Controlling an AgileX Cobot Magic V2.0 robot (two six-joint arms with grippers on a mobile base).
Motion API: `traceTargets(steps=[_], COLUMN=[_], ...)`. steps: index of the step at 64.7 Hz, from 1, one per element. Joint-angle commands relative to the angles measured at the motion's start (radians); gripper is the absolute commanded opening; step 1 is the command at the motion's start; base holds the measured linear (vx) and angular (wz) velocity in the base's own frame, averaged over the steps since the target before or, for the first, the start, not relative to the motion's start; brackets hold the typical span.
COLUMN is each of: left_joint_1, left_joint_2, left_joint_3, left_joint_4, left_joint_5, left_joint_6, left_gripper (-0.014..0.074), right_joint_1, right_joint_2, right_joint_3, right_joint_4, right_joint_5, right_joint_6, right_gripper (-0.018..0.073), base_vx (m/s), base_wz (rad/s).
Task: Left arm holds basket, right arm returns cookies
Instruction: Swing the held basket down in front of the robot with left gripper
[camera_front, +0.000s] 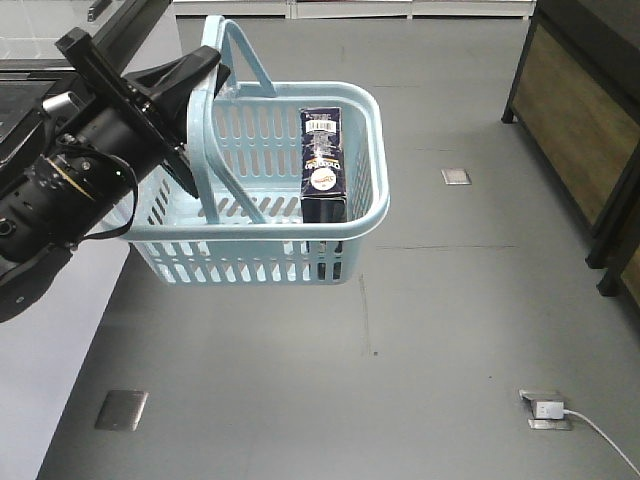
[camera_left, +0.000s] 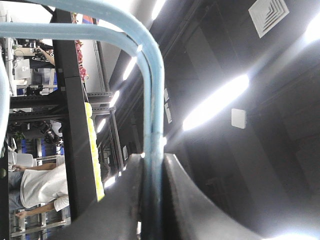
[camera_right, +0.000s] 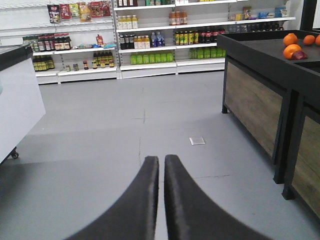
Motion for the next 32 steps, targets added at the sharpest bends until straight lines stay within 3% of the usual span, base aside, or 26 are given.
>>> traceTargets(steps=[1, 12, 32], left_joint_1=[-0.007, -0.007, -0.009], left_joint_2=[-0.045, -0.067, -0.188], left_joint_3=[0.024, 0.142, 0.278], left_joint_4=[-0.102, -0.133, -0.129], left_joint_5=[-0.142, -0.222, -0.234], left_joint_6=[-0.004, -0.004, 0.021], left_gripper=[-0.0004, -0.0004, -0.0004], right_joint_1=[-0.001, -0.001, -0.001], right_joint_2=[-0.013, -0.013, -0.013], right_joint_3=[0.018, 0.018, 0.018], right_joint_4=[-0.005, -0.005, -0.005], right_joint_5=[-0.076, -0.076, -0.076], right_joint_6=[-0.006, -0.006, -0.006], right_gripper=[-0.0003, -0.0003, -0.0003], base_vx=[0.00, 0.00, 0.00], base_wz=[0.00, 0.00, 0.00])
